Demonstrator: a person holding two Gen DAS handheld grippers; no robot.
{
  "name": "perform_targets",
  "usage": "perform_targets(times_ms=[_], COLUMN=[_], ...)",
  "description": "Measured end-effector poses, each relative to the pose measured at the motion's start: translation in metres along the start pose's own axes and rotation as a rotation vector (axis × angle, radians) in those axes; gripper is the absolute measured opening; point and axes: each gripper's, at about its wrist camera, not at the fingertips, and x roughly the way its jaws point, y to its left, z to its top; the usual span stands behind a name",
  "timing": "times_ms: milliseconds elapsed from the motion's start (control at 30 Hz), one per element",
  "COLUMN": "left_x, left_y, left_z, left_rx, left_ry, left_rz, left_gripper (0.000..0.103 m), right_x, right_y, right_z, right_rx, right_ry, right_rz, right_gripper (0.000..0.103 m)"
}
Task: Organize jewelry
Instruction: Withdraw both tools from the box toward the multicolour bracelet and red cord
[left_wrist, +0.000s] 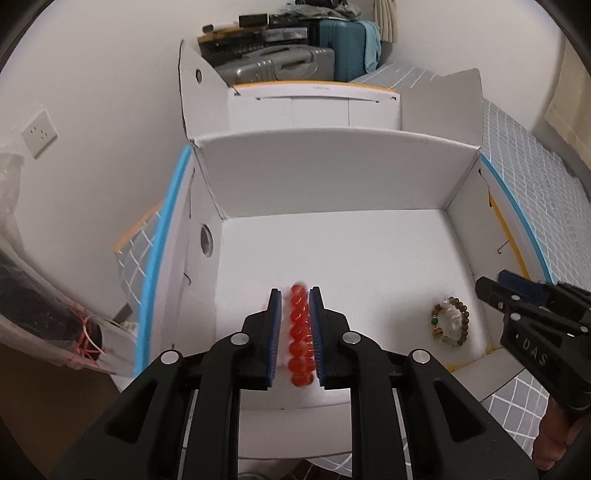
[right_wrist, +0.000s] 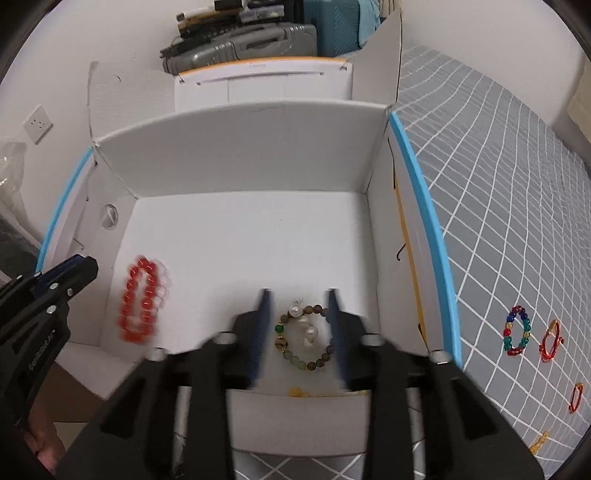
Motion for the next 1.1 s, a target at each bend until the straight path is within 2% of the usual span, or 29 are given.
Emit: perform_targets(times_ms=[100, 133, 200, 267, 333, 400, 433, 600, 900, 1100], left_x=[-0.014, -0.019, -0.029, -0.040, -0.051, -0.059, -0.064, -0.076, -0.077, -0.069], left_y=[-0.001, -0.001, -0.002, -0.006, -0.011, -0.018, -0.023, -0.053, -0.139, -0.210], left_z=[0.002, 0.002, 0.003, 0.004, 0.004, 0.004, 0.004, 0.001, -0.007, -0.008], left_rx=[-0.003, -0.007, -0.010, -0.005, -0.002, 0.005, 0.008, 0.037, 0.142, 0.235], left_ry=[-0.030, -0.043, -0.068, -0.091, -0.120, -0.135, -0.152, -0.183, -0.169, -0.176], left_rz=[-0.003, -0.007, -0.012, -0.018, -0.027, -0.037, -0.044, -0.092, -0.188, -0.246], left_gripper=[0.039, 0.050, 0.057, 0.073, 0.078, 0.088, 0.094, 0.097, 0.097, 0.097], right_x=[-0.015, -0.021, -0.035, -0.052, -0.066, -0.082, -0.087, -0.117, -0.149, -0.161], right_y=[-0.003, -0.004, -0.010, -0.020, -0.030, -0.044, -0.050, -0.091, -0.190, -0.262], right_z=[-0.001, -0.001, -0.002, -0.006, -0.008, -0.013, -0.015, -0.039, -0.092, -0.130], right_rx=[0.002, 0.004, 0.002, 0.012, 0.020, 0.043, 0.053, 0.115, 0.229, 0.334], right_ry=[-0.028, -0.039, -0.068, -0.104, -0.128, -0.155, -0.163, -0.202, -0.206, -0.205], right_rz=[0.013, 0.013, 0.016, 0.004, -0.008, -0.022, -0.026, -0.067, -0.167, -0.233], right_gripper=[0.061, 0.062, 0.070, 0.076, 0.081, 0.090, 0.091, 0.095, 0.095, 0.095])
